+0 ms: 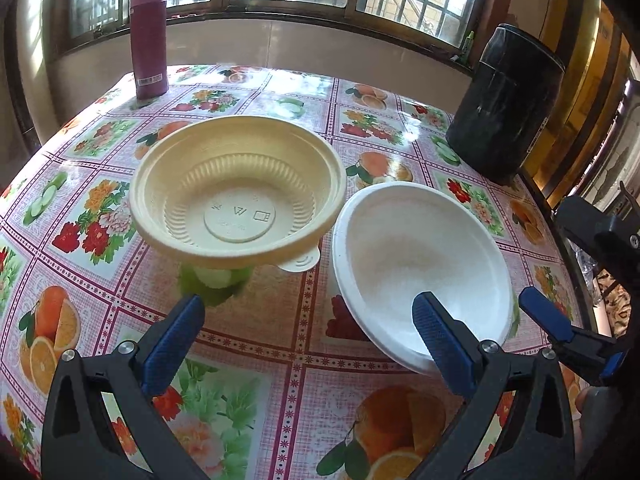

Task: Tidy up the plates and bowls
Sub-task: 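Move the right tool to the rim of the small white bowl, then close the right tool on the small white bowl rim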

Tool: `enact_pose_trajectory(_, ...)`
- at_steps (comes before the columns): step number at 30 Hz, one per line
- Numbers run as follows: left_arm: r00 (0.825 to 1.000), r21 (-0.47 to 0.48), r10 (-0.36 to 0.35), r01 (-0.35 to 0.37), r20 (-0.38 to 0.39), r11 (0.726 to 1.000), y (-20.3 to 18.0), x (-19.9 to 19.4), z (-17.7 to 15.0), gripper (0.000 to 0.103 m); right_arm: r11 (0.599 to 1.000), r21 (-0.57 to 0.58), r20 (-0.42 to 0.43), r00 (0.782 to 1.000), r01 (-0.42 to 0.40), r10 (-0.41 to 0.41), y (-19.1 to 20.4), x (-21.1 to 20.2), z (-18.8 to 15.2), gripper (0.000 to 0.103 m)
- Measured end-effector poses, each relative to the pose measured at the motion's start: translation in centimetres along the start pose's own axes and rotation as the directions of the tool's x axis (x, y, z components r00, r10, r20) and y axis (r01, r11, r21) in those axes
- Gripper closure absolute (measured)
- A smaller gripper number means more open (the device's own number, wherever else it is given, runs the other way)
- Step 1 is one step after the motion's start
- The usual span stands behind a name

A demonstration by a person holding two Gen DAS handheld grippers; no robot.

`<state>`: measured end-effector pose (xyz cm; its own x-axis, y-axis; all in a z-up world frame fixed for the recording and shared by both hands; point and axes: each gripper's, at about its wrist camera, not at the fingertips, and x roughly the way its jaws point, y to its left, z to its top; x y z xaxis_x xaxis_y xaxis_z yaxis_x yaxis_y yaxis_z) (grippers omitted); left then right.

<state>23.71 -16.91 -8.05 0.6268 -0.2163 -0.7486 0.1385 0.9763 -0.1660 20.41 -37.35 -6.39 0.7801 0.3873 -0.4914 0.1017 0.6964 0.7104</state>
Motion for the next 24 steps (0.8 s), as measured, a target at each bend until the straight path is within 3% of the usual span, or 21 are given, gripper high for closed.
enact_pose_trajectory(6, 1.000, 0.018, 0.006, -0.005, -0.023, 1.000, -0.3, 0.5, -0.3, 0.000, 0.999, 0.013, 0.008, 0.999, 0.034, -0.034, -0.7, 0.2, 0.0, 0.000)
enact_pose_trajectory(9, 1.000, 0.018, 0.010, -0.009, -0.028, 1.000, -0.3, 0.6, -0.4, 0.000, 0.998, -0.012, 0.013, 0.998, 0.058, -0.058, -0.4, 0.4, -0.3, 0.006)
enact_pose_trajectory(13, 0.999, 0.008, 0.009, -0.008, -0.037, 1.000, -0.1, 0.7, -0.4, 0.000, 0.995, -0.030, 0.013, 0.996, 0.091, -0.091, -0.3, 0.9, -0.6, 0.031)
enact_pose_trajectory(18, 0.999, 0.011, 0.006, -0.005, -0.042, 1.000, -0.1, 0.8, -0.4, 0.000, 0.991, -0.029, -0.002, 0.992, 0.128, -0.128, -0.7, 1.3, -0.8, 0.046)
enact_pose_trajectory(20, 0.999, 0.008, 0.002, -0.001, -0.047, 1.000, 0.0, 0.9, -0.3, 0.000, 0.987, -0.042, -0.009, 0.987, 0.158, -0.158, -0.6, 1.6, -0.9, 0.065)
enact_pose_trajectory(24, 0.999, -0.004, -0.007, 0.006, -0.053, 1.000, 0.2, 1.0, -0.2, 0.000, 0.981, -0.035, -0.028, 0.981, 0.191, -0.192, -1.0, 2.0, -1.1, 0.082)
